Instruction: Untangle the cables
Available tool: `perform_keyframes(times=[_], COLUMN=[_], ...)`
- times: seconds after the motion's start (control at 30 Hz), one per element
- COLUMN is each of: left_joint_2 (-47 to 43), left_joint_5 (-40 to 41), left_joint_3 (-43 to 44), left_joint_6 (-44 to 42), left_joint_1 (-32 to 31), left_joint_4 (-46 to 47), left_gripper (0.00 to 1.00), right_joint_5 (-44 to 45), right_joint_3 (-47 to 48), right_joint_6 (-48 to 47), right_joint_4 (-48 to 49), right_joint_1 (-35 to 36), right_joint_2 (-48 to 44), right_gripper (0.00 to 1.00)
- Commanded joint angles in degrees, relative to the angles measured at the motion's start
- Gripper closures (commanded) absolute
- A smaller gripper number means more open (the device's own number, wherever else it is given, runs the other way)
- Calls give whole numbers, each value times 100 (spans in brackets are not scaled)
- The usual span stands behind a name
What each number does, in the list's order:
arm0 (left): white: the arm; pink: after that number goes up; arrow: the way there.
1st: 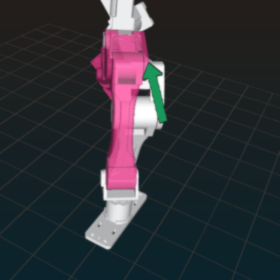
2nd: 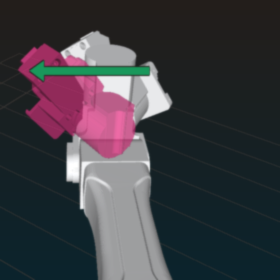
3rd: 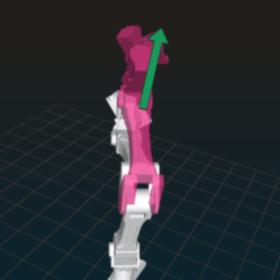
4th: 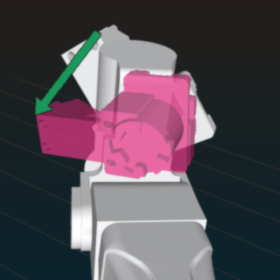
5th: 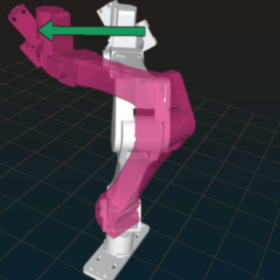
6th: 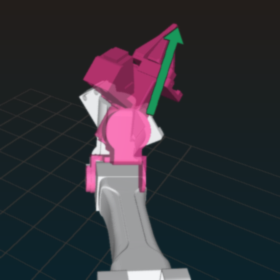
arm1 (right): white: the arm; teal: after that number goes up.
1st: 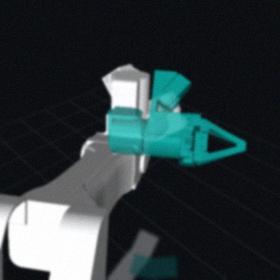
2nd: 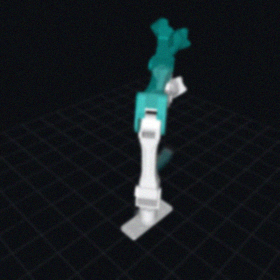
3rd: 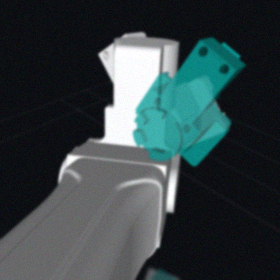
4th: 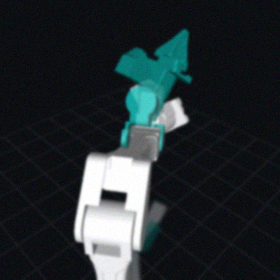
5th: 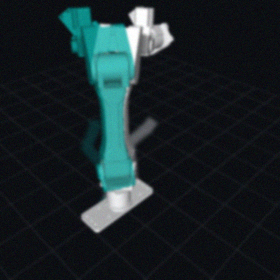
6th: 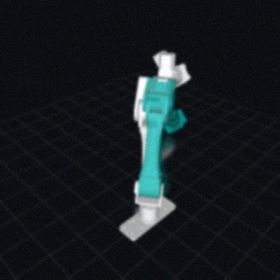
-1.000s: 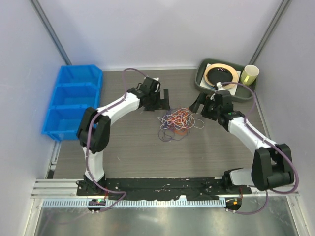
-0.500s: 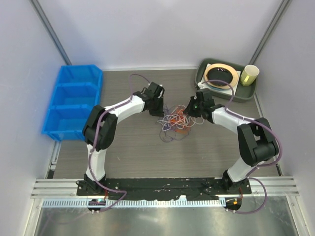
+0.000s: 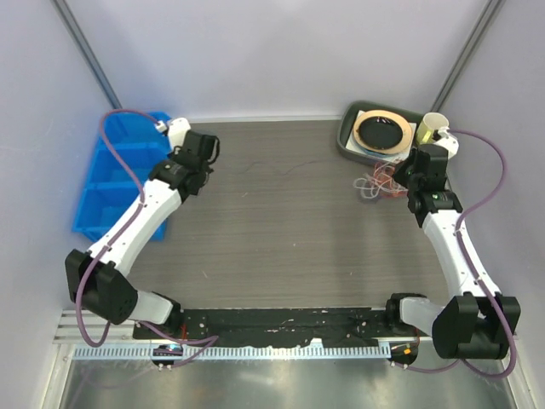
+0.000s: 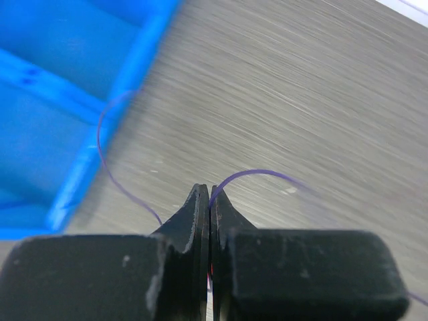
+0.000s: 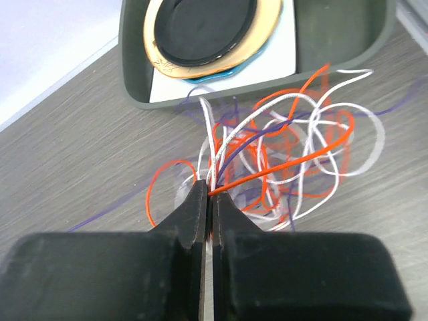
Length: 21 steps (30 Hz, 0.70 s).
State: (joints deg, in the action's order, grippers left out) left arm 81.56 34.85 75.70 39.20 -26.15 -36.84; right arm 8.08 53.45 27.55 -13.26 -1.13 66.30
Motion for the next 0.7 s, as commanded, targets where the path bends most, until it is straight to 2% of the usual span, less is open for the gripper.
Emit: perform_keyframes(times=[0.0,0.23,0.33,0.37,0.43,0.47,0.5,0.57,0.67], left_joint_2=[-315,-650,-738,-808,-852,-852,-835,-747,-668], left_joint_5=[980,1016,579,462,400,495,609,907,1189], left_joint_3=[23,445,612,639,726,927,1051,1471,1982], left_joint_6=[264,-131,-535,-797,-966,-1080,-1151,-1256,-1555], left_joint_1=[513,786,805,805,805,813,822,883,1015], left_joint_4=[-807,-728,-492,-369,-87,-60,-43,-156,-245], left_gripper=[100,100,100,100,100,100,100,100,100], right_joint_5=[467,414,-373,-1169,-2069,-2935,-3248,-3636,-3463], right_joint_3=[183,183,69,-79,-299,-553,-677,-897,-880], right_joint_6=[-268,-391,-470,-487,-347,-277,-33,92,-65], right_joint_4=[-467,-573,-407,-93,348,881,1147,1569,1371], right_joint_1=[-28,-37,-37,-37,-28,-19,-2,112,559], right_joint_2=[-267,-320,-320,-311,-215,-171,-109,110,392], right_gripper=[99,99,99,99,99,99,99,99,99])
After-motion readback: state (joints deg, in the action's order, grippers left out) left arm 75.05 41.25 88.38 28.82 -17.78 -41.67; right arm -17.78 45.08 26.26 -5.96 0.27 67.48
